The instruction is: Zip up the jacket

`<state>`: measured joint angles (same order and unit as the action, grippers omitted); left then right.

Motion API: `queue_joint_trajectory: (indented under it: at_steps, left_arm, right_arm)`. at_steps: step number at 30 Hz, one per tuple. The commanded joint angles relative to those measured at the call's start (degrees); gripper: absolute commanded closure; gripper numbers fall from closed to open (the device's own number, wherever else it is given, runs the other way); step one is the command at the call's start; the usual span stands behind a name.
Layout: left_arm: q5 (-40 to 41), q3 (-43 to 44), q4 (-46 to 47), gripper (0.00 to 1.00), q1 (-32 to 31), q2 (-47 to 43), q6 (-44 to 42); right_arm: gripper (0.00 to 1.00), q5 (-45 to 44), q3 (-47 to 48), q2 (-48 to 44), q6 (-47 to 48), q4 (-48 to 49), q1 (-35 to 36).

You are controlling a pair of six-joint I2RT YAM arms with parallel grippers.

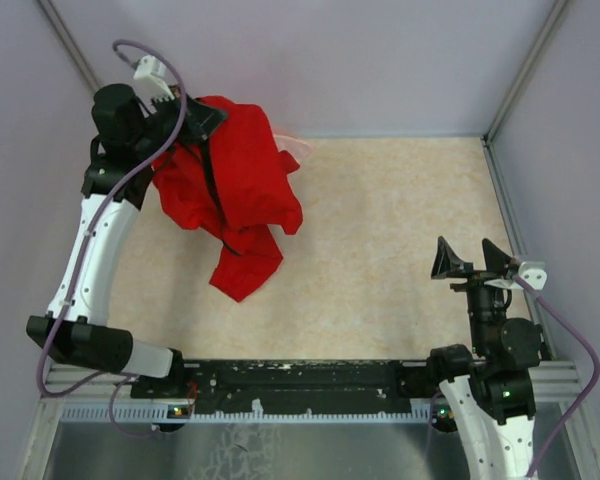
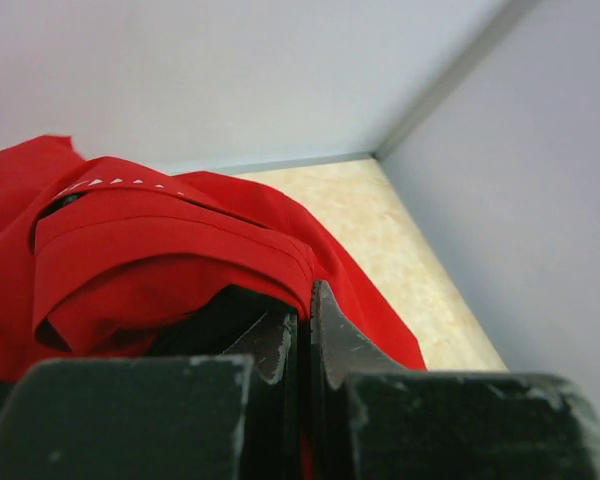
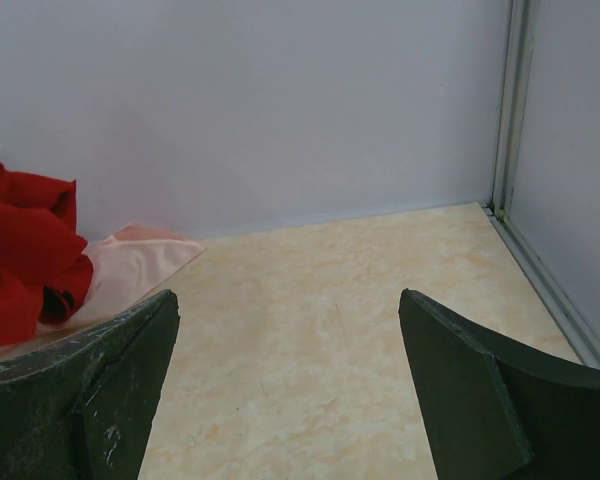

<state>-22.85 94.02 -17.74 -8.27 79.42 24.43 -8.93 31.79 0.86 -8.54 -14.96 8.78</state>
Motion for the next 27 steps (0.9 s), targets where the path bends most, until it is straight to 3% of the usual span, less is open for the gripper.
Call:
queue_joint_trajectory:
  at_steps: [1,16,23,27]
  left_arm:
    - [-11.55,6.56,10.31,1.0,-4.41,3.2,-0.98]
    - [-22.78,28.53,3.8,1.0,-24.59,23.5,-10.84]
    - [-9.7,21.95,-0.86,0.99,-25.21,27.06,-17.72]
    - [-4.24,21.26,-3.97,0.87,-25.34,31.29,-18.7]
  right_arm:
    - [0.09,0.23,0.32,-1.0,1.06,2.41,-0.16]
    - [0.09,-0.1,0.28,-0.69,1.32,2.29,-0.16]
    - [0.09,0.39,0.37,0.12,1.25,2.21,-0.22]
    - [0.09,1.06,0.37,0.89,1.28,2.28,-0.17]
